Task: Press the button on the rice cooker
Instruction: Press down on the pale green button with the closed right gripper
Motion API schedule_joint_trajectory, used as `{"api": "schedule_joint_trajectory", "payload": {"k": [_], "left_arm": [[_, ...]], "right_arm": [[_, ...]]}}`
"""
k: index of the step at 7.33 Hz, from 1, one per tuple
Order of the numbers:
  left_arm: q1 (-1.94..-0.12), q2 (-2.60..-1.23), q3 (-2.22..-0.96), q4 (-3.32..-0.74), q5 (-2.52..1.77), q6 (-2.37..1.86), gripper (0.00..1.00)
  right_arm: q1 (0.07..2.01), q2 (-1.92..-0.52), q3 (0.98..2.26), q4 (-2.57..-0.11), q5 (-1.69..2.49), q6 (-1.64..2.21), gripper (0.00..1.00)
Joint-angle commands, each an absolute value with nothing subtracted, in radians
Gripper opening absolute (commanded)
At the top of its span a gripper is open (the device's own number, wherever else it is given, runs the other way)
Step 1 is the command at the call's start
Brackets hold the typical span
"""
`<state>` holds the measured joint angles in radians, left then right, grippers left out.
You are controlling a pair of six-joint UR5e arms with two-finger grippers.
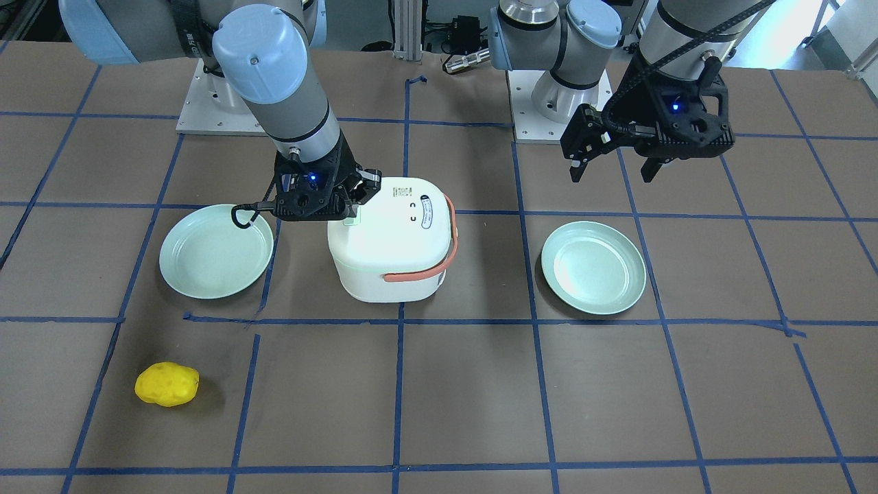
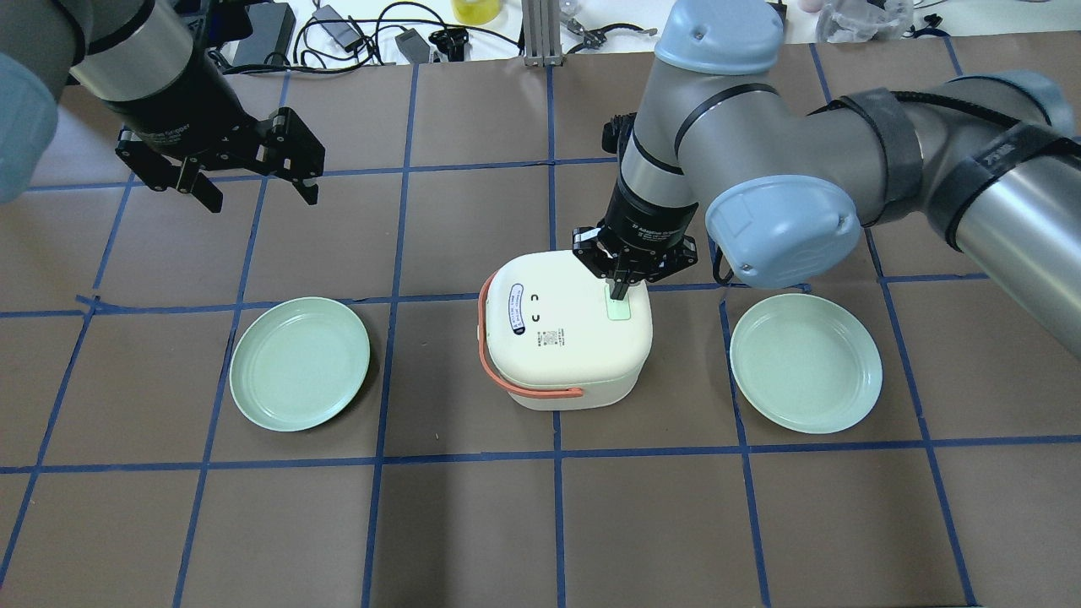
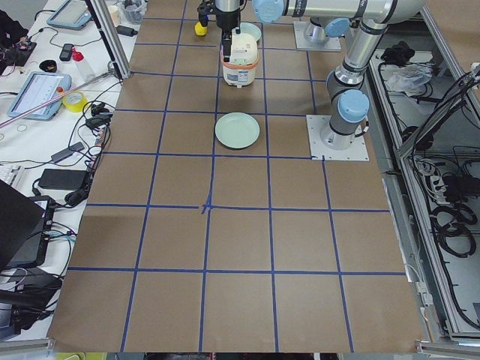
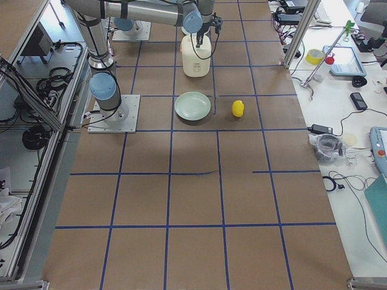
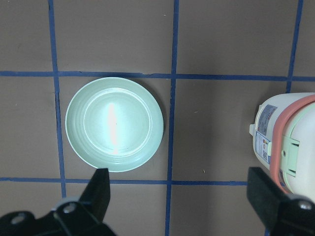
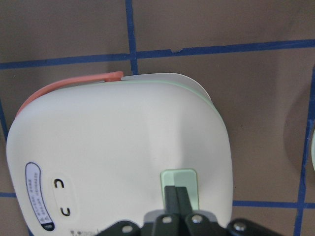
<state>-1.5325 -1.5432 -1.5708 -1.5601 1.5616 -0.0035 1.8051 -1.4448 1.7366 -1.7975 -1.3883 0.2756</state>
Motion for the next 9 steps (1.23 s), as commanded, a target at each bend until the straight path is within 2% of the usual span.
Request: {"api": "schedule_joint_trajectory", "payload": {"k": [1, 7, 8, 9], "left_arm": [[-1.532, -1.543, -1.571, -1.56, 1.562, -0.003, 1.0], [-1.532, -1.543, -1.571, -1.56, 1.562, -0.003, 1.0], [-1.532, -1.543, -1.571, -1.56, 1.562, -0.003, 1.0], [-1.532, -1.542, -1.571, -1.56, 1.562, -0.003, 1.0]], "right_arm": [[1.804, -1.43, 1.74, -1.799, -1.388, 0.276, 0.0], [1.804, -1.439, 1.709, -1.792, -1.393, 0.349, 0.0], [1.804, -1.44, 1.654, -1.778, -1.397, 0.388, 0.57], [1.804, -1.443, 1.593, -1.76, -1.405, 0.391, 0.99]]}}
